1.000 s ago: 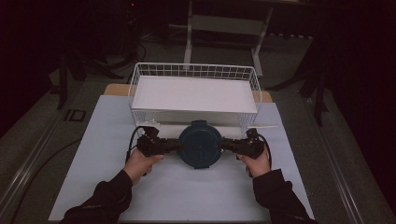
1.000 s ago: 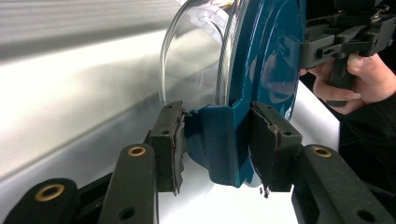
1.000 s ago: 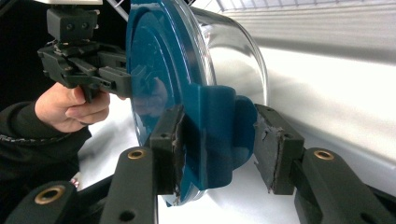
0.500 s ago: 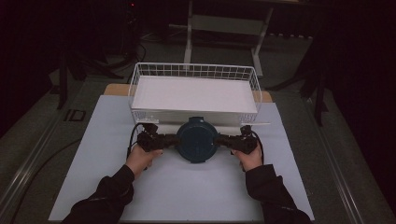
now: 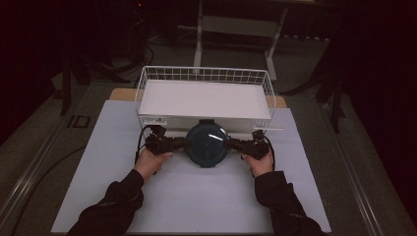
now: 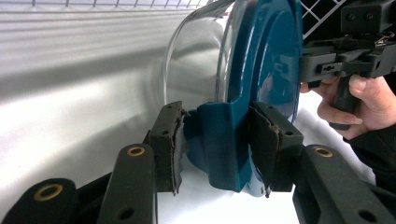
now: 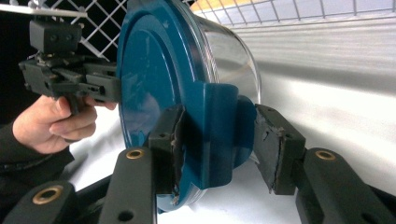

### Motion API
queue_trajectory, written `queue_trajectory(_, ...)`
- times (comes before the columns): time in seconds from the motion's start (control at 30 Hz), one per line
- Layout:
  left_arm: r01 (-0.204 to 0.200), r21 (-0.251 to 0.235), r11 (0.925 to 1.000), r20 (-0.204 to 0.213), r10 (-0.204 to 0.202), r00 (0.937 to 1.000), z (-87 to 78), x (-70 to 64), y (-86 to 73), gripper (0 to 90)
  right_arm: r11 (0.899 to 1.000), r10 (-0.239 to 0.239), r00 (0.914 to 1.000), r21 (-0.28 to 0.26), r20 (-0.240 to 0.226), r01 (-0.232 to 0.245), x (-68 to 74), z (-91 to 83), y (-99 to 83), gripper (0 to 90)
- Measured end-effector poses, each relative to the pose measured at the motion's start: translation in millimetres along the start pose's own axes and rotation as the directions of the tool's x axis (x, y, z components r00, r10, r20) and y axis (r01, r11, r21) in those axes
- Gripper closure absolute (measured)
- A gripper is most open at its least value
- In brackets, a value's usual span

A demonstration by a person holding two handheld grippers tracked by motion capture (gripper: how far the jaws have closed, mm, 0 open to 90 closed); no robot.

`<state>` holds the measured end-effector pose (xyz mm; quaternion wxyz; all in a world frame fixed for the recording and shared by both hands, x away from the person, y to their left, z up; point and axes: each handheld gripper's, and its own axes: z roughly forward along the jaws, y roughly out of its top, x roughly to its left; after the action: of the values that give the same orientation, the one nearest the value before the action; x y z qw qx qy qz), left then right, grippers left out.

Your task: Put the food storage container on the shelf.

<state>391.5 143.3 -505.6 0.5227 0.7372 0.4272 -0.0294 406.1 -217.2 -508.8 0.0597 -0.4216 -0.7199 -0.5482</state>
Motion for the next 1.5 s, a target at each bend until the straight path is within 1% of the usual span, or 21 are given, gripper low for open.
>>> queue_trajectory(0.07, 0.028, -0.016, 0.9995, 0.001, -0.028, 0.9996, 1.2, 1.6, -1.0, 54.9, 1.000, 0.003, 0.9999, -0.010, 0.016, -0.003, 1.0, 0.6, -0.5, 52.8)
queue_trajectory(0.13, 0.037, -0.028, 0.9989, 0.015, -0.037, 0.9992, 2.7, 5.0, -2.0, 54.0, 1.000, -0.019, 0.9990, -0.013, 0.041, 0.020, 2.5, 1.5, -0.3, 51.4)
queue_trajectory(0.2, 0.051, -0.037, 0.9980, 0.024, -0.050, 0.9985, 4.0, 6.6, -2.7, 53.5, 1.000, -0.018, 0.9986, -0.021, 0.050, 0.019, 2.1, 1.8, -0.9, 50.8)
queue_trajectory(0.23, 0.045, -0.042, 0.9981, 0.019, -0.045, 0.9988, 4.2, 6.8, -3.0, 53.1, 0.999, -0.019, 0.9983, -0.026, 0.055, 0.021, 2.2, 1.8, -1.1, 50.4)
queue_trajectory(0.27, 0.021, -0.053, 0.9984, -0.004, -0.021, 0.9998, 4.2, 4.8, -3.1, 52.3, 0.999, -0.025, 0.9975, -0.036, 0.066, 0.028, 2.9, 2.2, -1.2, 50.2)
queue_trajectory(0.33, 0.014, -0.056, 0.9983, -0.040, -0.016, 0.9991, 4.2, 2.8, -1.6, 51.0, 0.998, -0.021, 0.9962, -0.054, 0.084, 0.026, 3.6, 3.9, -0.7, 50.7)
queue_trajectory(0.43, 0.026, -0.068, 0.9973, -0.038, -0.028, 0.9989, 5.5, 5.0, -1.0, 45.6, 0.997, -0.022, 0.9945, -0.065, 0.103, 0.028, 5.4, 6.3, 1.5, 53.0)
queue_trajectory(0.53, 0.027, -0.084, 0.9961, -0.053, -0.032, 0.9981, 6.9, 6.1, -1.3, 38.5, 0.997, -0.024, 0.9918, -0.073, 0.126, 0.033, 5.1, 7.8, 3.0, 48.3)
queue_trajectory(0.67, 0.014, -0.104, 0.9945, -0.100, -0.025, 0.9946, 8.0, 3.0, 0.4, 36.6, 0.996, -0.007, 0.9872, -0.088, 0.160, 0.021, 7.0, 10.2, 5.1, 49.4)
queue_trajectory(0.73, -0.017, -0.099, 0.9950, -0.111, 0.006, 0.9938, 7.7, 2.4, 1.9, 36.4, 0.997, 0.004, 0.9863, -0.082, 0.165, 0.010, 8.2, 10.8, 6.2, 49.3)
queue_trajectory(0.8, -0.034, -0.094, 0.9950, -0.128, 0.022, 0.9916, 5.6, -0.1, 1.5, 36.3, 0.997, -0.011, 0.9845, -0.078, 0.175, 0.025, 9.9, 10.7, 6.4, 47.8)
queue_trajectory(0.9, -0.066, -0.080, 0.9946, -0.101, 0.058, 0.9932, 1.1, -2.4, -1.9, 28.5, 0.996, -0.031, 0.9831, -0.077, 0.181, 0.045, 12.9, 7.8, 6.5, 46.2)
queue_trajectory(0.97, -0.064, -0.075, 0.9951, -0.086, 0.057, 0.9947, -1.8, -6.3, -5.4, 26.4, 0.996, -0.036, 0.9816, -0.070, 0.188, 0.050, 17.7, 4.6, 6.5, 45.2)
queue_trajectory(1.03, -0.066, -0.067, 0.9955, -0.055, 0.063, 0.9965, -5.3, -9.0, -7.6, 19.9, 0.995, -0.062, 0.9794, -0.070, 0.192, 0.077, 21.4, 1.6, 6.1, 45.0)
queue_trajectory(1.07, -0.070, -0.078, 0.9945, -0.045, 0.067, 0.9968, -8.0, -10.9, -8.9, 17.0, 0.996, -0.058, 0.9797, -0.060, 0.192, 0.071, 24.4, -0.2, 5.6, 44.6)
queue_trajectory(1.1, -0.090, -0.080, 0.9927, -0.031, 0.088, 0.9956, -11.2, -13.1, -10.1, 14.2, 0.996, -0.061, 0.9794, -0.058, 0.192, 0.074, 26.4, -1.7, 4.9, 44.6)
queue_trajectory(1.17, -0.101, -0.069, 0.9925, -0.023, 0.100, 0.9947, -15.7, -20.0, -11.9, 10.3, 0.995, -0.065, 0.9810, -0.058, 0.183, 0.077, 32.4, -4.9, 2.8, 44.8)
queue_trajectory(1.23, -0.122, -0.037, 0.9919, -0.004, 0.122, 0.9926, -19.5, -27.3, -13.9, 0.0, 0.994, -0.087, 0.9786, -0.047, 0.186, 0.097, 40.5, -7.5, -0.1, 45.4)
queue_trajectory(1.33, -0.152, -0.008, 0.9884, 0.015, 0.152, 0.9883, -25.1, -37.8, -18.2, 0.0, 0.994, -0.095, 0.9796, -0.033, 0.177, 0.103, 51.8, -10.3, -5.4, 46.9)
queue_trajectory(1.47, -0.167, -0.020, 0.9857, 0.024, 0.168, 0.9855, -33.3, -47.2, -23.3, 0.0, 0.992, -0.119, 0.9797, -0.013, 0.161, 0.123, 68.9, -13.8, -12.8, 53.0)
queue_trajectory(1.5, -0.169, -0.023, 0.9854, 0.024, 0.169, 0.9852, -35.0, -49.0, -24.6, 0.0, 0.991, -0.130, 0.9773, -0.009, 0.167, 0.133, 73.3, -14.4, -14.9, 55.6)
